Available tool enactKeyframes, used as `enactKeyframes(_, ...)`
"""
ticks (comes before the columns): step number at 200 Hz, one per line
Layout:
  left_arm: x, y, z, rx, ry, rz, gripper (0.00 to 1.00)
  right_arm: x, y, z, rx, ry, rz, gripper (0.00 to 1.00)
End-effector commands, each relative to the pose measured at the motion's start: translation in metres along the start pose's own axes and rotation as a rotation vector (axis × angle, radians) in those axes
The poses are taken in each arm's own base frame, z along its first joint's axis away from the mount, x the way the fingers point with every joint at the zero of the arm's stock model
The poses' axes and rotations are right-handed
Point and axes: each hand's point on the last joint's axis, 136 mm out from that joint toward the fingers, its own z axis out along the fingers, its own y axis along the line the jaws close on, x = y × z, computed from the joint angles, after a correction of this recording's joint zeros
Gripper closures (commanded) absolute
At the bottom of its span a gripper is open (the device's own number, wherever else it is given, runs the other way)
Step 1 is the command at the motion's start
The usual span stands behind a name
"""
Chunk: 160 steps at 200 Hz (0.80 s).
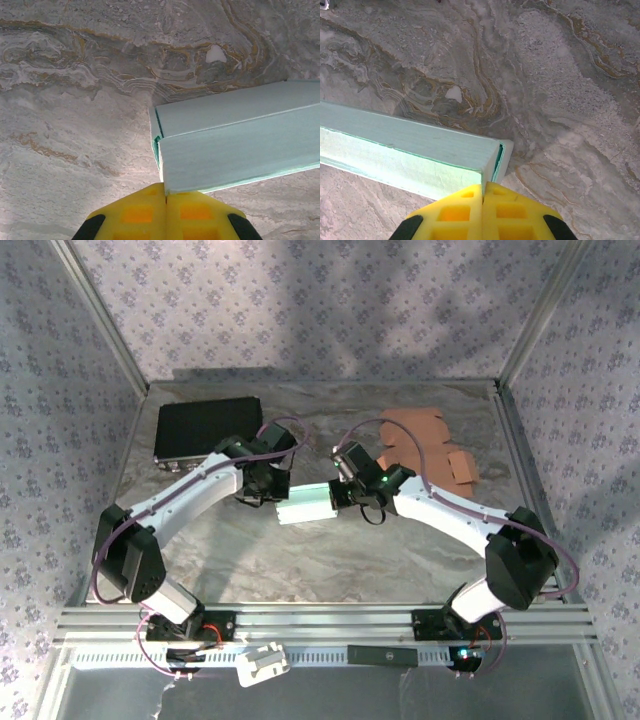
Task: Fold the paper box
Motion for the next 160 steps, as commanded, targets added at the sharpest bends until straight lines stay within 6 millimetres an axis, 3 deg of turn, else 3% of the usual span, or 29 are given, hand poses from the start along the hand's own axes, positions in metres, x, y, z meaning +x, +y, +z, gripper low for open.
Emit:
enactKeyframes(1, -0.005, -0.016, -0.009, 0.075, 0.015, -0.017, 0.99, -0.005, 0.011, -0.002, -0.022, 0.011, -0.001, 1.00)
enactKeyframes(120, 0.000, -0.005, 0.007, 0.072, 0.008, -0.054, 1.00, -0.004, 0.008, 0.004, -0.017, 0.012, -0.001, 1.00)
enactKeyframes(160, -0.005, -0.007, 0.003, 0.119, -0.020, -0.097, 1.00, -0.003, 0.009, 0.005, -0.020, 0.009, -0.004, 1.00)
